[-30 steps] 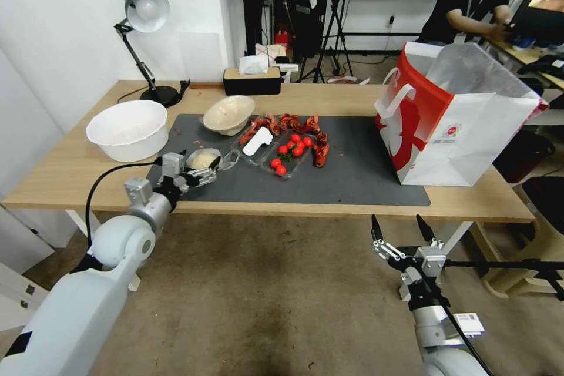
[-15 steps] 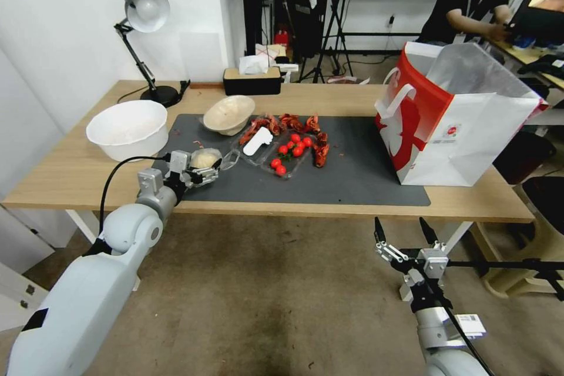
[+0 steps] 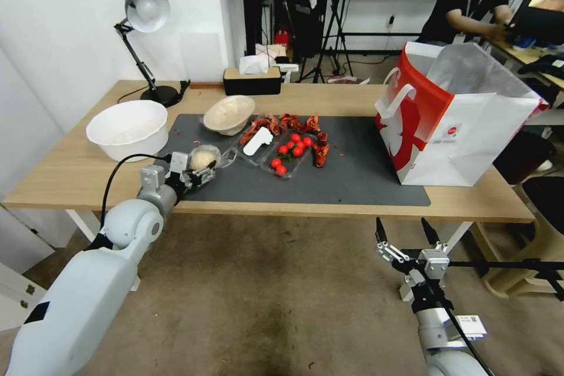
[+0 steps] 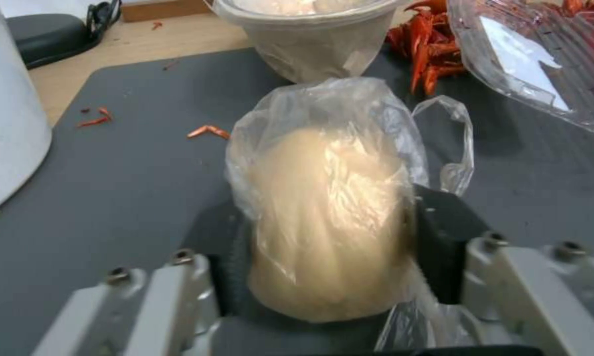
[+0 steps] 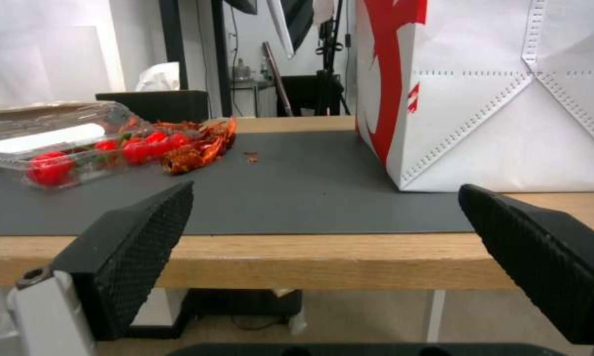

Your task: Pick up the trash from the table and place it into the takeout bag.

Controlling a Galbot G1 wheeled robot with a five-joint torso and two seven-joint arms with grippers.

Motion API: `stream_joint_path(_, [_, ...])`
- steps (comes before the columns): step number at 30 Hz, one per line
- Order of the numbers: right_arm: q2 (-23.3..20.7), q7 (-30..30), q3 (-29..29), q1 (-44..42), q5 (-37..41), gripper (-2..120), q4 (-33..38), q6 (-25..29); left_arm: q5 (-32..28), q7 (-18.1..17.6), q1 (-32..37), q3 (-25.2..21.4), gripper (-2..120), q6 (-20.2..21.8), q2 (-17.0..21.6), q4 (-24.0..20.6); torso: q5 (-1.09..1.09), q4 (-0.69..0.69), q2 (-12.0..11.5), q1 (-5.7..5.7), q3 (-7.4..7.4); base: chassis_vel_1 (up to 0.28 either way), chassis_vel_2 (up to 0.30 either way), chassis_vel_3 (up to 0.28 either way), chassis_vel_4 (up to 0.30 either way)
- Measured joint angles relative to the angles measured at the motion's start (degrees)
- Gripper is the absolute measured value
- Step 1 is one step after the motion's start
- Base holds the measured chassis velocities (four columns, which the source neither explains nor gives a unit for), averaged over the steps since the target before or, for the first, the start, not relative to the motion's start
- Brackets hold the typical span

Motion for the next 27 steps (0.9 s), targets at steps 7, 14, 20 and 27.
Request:
stream_joint_path(7, [0.3,0.4,0.0,0.0,-0.2,100,-0.1,0.0,-1.2,0.0,-0.7,0.4,22,0.1,0.4,0.3,0.00,0.00,0.0,0.00,0.00,0.000,0.000,0.000,0.000])
stream_joint_path(14, [0.4,0.5,-0.1,0.1,-0.4,100,-0.6,0.2,-1.6,0.9,0.2,0.2,7,-3.1,0.4,0.6,-0.01,0.00,0.0,0.00,0.00,0.000,0.000,0.000,0.000])
stream_joint_path(20, [0.4,0.5,-0.1,0.2,-0.5,100,-0.5,0.2,-2.3,3.6,1.1,-1.3,7,-7.3,0.8,0.5,0.00,0.00,0.0,0.00,0.00,0.000,0.000,0.000,0.000])
stream_joint_path(27, [0.4,1.2,-0.2,0.2,-0.8,100,-0.3,0.1,-5.3,14.2,0.9,-2.7,7,-18.0,1.5,1.5,-0.01,0.00,0.0,-0.01,0.00,0.000,0.000,0.000,0.000])
